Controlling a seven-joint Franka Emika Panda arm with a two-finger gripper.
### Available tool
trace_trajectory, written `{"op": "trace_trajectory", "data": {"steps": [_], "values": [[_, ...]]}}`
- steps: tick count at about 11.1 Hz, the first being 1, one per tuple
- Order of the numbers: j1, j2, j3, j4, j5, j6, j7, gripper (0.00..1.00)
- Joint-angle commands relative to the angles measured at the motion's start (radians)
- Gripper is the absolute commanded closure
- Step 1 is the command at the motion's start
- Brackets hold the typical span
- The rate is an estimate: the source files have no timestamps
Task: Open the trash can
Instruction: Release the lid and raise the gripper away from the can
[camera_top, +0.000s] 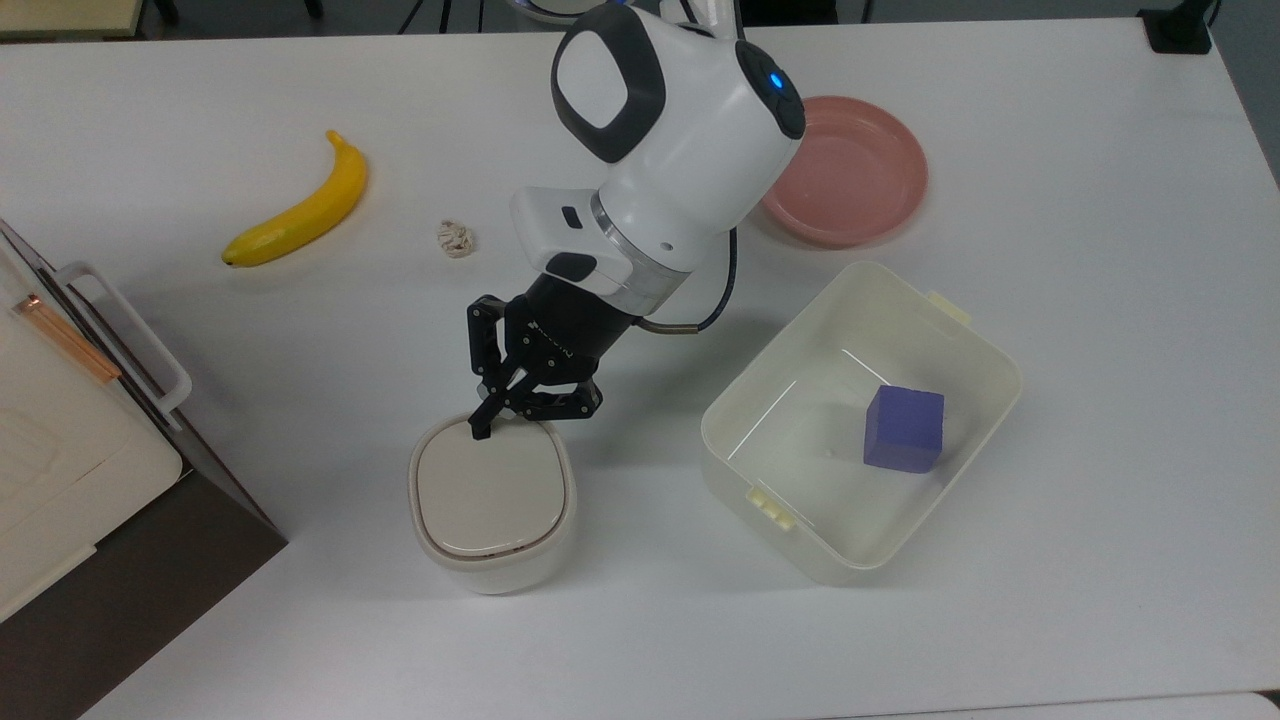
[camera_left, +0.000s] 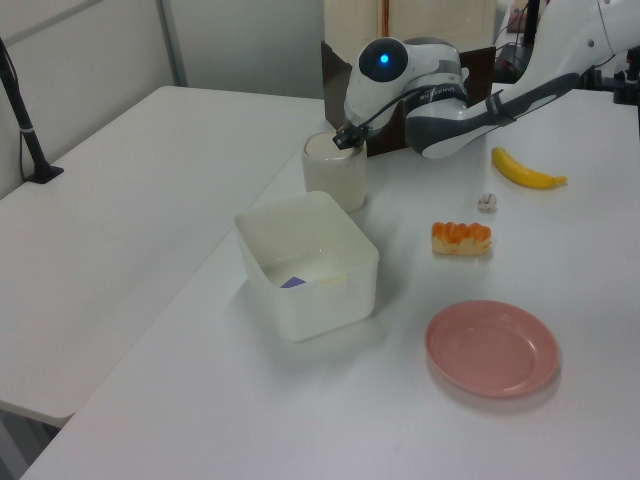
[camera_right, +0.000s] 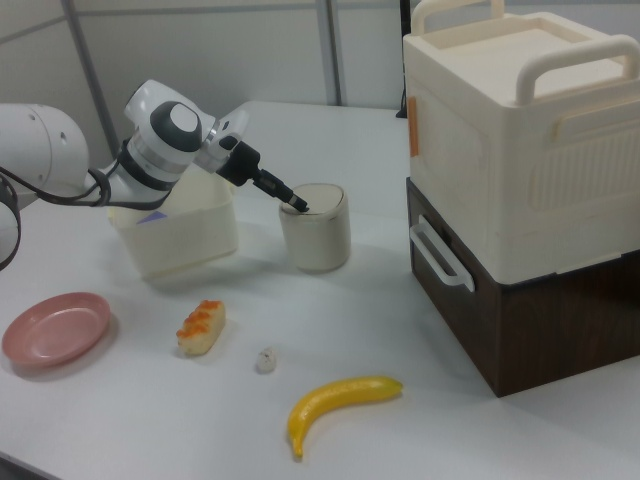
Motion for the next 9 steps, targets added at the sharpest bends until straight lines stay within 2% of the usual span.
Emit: {"op": "trace_trajectory", "data": {"steps": [1,2,3,4,6,7,8,9], "values": [[-0.067,-0.099,0.000,0.016,0.246,0.055,-0.005,1.00],[-0.110,-0.171,0.000,-0.001,0.397,0.104,-0.127,1.00],[-0.126,-0.225,-0.002,-0.024,0.545,0.099,-0.311,1.00],[-0.135,-0.267,-0.005,-0.048,0.638,0.048,-0.483,1.00],[-0.117,-0.293,0.003,-0.056,0.662,-0.245,-0.814,1.00],[-0.102,-0.298,0.007,-0.056,0.662,-0.368,-0.899,1.00],[-0.097,-0.334,0.007,-0.067,0.664,-0.432,-0.932,1.00],[-0.095,-0.392,0.007,-0.120,0.664,-0.450,-0.937,1.00]]}}
